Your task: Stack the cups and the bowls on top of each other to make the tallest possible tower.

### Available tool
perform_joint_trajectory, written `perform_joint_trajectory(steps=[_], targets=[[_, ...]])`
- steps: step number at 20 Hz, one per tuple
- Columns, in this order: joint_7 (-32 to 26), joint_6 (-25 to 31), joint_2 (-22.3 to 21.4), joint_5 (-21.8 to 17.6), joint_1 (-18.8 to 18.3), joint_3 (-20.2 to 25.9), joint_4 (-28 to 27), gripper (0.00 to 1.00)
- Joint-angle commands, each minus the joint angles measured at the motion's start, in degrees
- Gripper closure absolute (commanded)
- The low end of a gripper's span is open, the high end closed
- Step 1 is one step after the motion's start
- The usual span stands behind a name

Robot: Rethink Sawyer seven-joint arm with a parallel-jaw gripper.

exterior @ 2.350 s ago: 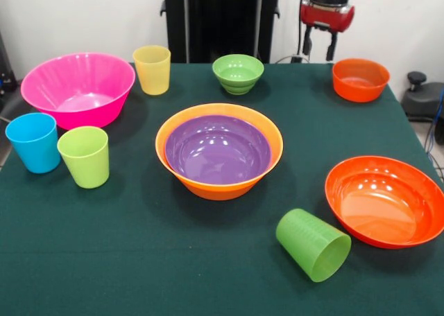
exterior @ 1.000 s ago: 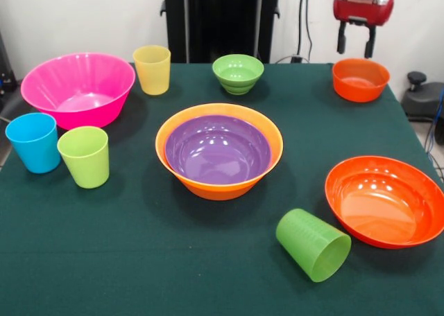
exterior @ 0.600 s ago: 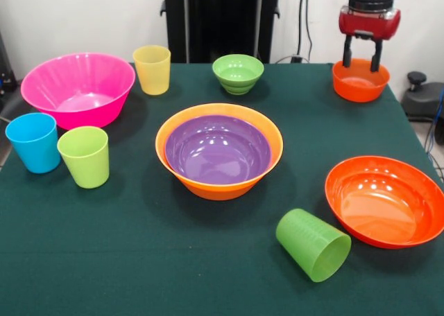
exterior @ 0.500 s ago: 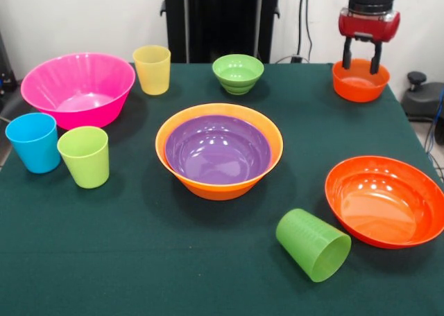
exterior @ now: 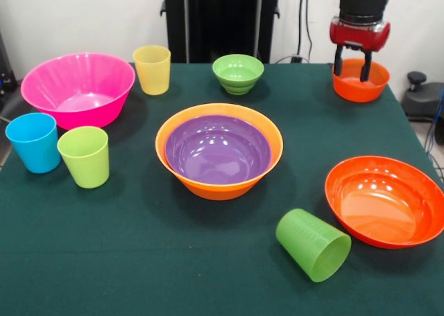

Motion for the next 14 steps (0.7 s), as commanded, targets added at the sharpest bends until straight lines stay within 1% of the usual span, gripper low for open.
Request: perform_joint_trajectory(steps=[1, 4, 7, 14], targets=[[3.3, 4.6, 0.2, -0.4, -1.9, 3.2, -2.3, 0.0], [3.3, 6.9, -1.6, 0.5, -1.8, 3.5, -2.2, 0.0], [3.8, 9.4, -3.7, 1.7, -0.5, 3.4, -1.9, 0.0], [4.7, 9.7, -3.5, 2.1, 1.3, 2.6, -2.4, 0.0]])
